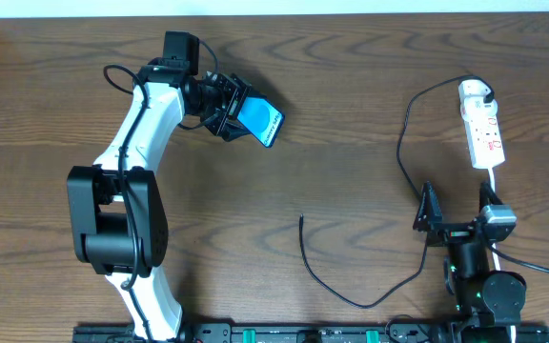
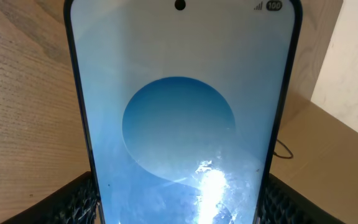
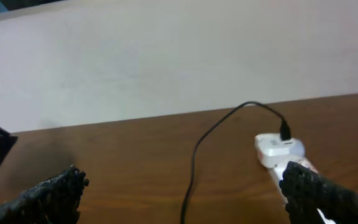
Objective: Plug charger to phone and switch on socket
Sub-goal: 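Tilt the phone and move it rightward toward the table center, then move the right gripper toward the phone's bottom edge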
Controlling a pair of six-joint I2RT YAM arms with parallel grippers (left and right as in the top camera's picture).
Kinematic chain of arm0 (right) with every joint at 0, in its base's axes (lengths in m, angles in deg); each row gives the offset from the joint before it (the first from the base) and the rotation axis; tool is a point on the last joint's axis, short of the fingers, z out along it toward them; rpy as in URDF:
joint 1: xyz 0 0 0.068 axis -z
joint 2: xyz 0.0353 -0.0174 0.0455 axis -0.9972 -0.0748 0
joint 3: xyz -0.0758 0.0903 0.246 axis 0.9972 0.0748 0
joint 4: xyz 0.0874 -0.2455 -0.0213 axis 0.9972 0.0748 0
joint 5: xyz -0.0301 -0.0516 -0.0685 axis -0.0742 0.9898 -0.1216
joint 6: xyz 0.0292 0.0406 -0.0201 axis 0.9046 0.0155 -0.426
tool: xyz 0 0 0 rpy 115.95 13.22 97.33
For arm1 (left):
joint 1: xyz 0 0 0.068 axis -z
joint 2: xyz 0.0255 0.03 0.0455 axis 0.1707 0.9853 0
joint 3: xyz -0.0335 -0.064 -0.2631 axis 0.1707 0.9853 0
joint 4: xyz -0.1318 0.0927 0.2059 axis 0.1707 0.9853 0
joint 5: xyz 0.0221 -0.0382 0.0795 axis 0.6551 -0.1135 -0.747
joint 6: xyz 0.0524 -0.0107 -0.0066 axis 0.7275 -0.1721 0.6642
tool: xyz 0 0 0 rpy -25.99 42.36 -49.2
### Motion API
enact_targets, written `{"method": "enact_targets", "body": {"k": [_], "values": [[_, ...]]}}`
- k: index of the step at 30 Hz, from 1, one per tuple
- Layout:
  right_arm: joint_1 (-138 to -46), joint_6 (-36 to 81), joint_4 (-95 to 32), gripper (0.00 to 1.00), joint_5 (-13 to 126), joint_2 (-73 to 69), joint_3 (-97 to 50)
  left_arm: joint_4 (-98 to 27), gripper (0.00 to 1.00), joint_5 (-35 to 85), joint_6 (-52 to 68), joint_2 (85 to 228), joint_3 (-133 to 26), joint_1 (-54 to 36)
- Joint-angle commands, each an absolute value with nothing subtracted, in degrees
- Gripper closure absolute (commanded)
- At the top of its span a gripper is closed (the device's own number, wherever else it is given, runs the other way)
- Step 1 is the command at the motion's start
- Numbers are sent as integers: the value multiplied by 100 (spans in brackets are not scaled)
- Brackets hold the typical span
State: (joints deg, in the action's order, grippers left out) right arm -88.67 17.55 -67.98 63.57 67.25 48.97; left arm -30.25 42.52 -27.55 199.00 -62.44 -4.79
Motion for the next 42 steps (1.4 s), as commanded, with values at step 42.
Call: {"method": "enact_targets", "body": {"k": [42], "values": [[-9833,4142,-8223,9,2833,-1432,1072,-3632,93,3776,-4012,19717,-6367,314]]}}
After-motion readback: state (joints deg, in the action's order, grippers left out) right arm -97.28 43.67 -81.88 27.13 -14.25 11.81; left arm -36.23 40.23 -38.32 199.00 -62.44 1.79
